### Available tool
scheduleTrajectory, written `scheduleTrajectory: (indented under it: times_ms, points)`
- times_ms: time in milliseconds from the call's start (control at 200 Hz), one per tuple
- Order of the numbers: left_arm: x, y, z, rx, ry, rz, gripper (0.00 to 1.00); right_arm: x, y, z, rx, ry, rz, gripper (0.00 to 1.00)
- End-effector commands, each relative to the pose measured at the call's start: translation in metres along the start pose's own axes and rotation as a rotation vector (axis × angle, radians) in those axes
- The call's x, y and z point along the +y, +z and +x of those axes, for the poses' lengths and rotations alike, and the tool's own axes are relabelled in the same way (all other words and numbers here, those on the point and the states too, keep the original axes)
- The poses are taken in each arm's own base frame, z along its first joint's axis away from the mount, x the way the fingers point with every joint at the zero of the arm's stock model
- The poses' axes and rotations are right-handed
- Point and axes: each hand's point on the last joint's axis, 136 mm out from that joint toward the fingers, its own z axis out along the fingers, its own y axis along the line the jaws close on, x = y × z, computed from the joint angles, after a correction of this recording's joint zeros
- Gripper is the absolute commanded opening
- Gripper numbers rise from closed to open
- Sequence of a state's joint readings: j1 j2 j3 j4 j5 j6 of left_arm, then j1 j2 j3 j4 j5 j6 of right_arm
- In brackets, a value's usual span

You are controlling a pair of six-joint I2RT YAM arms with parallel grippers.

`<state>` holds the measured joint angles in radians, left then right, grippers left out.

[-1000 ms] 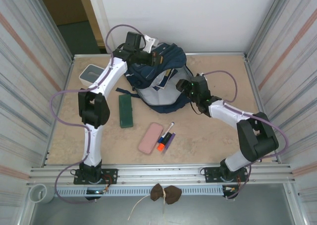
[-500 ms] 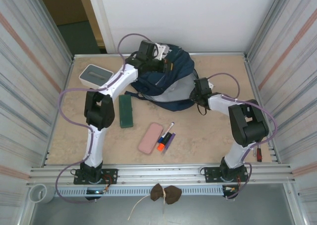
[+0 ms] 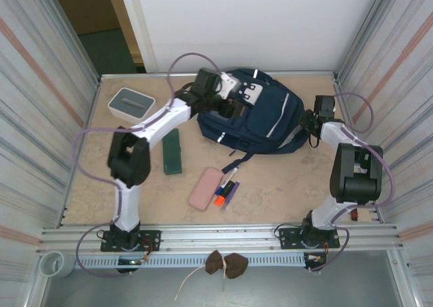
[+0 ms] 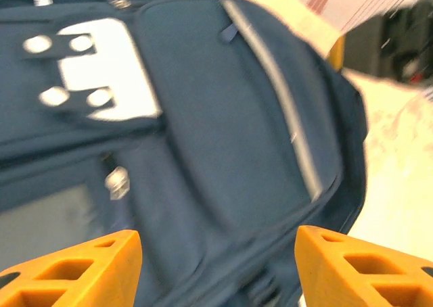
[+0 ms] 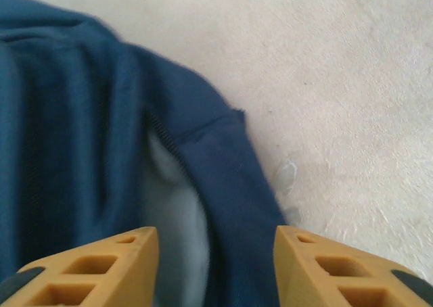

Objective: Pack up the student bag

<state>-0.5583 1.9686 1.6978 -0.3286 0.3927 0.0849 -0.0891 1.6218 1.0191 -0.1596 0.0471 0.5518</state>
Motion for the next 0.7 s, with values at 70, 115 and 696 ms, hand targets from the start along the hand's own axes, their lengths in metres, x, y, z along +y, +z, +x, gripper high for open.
scheduleTrajectory:
  times_ms: [70,115,696]
  points:
    - [0.025,-0.052,0.033,-0.05,0.47,-0.121,0.62,0.011,-0.046,0.026,0.041,-0.07,-0.07,0.62]
    - [0.019,-0.051,0.049,-0.041,0.58,-0.095,0.62,0.015,-0.052,0.036,0.062,-0.084,-0.084,0.64]
    - [-0.014,0.044,0.144,0.224,1.111,0.022,0.59,0.027,-0.035,0.118,0.324,-0.09,-0.172,0.65]
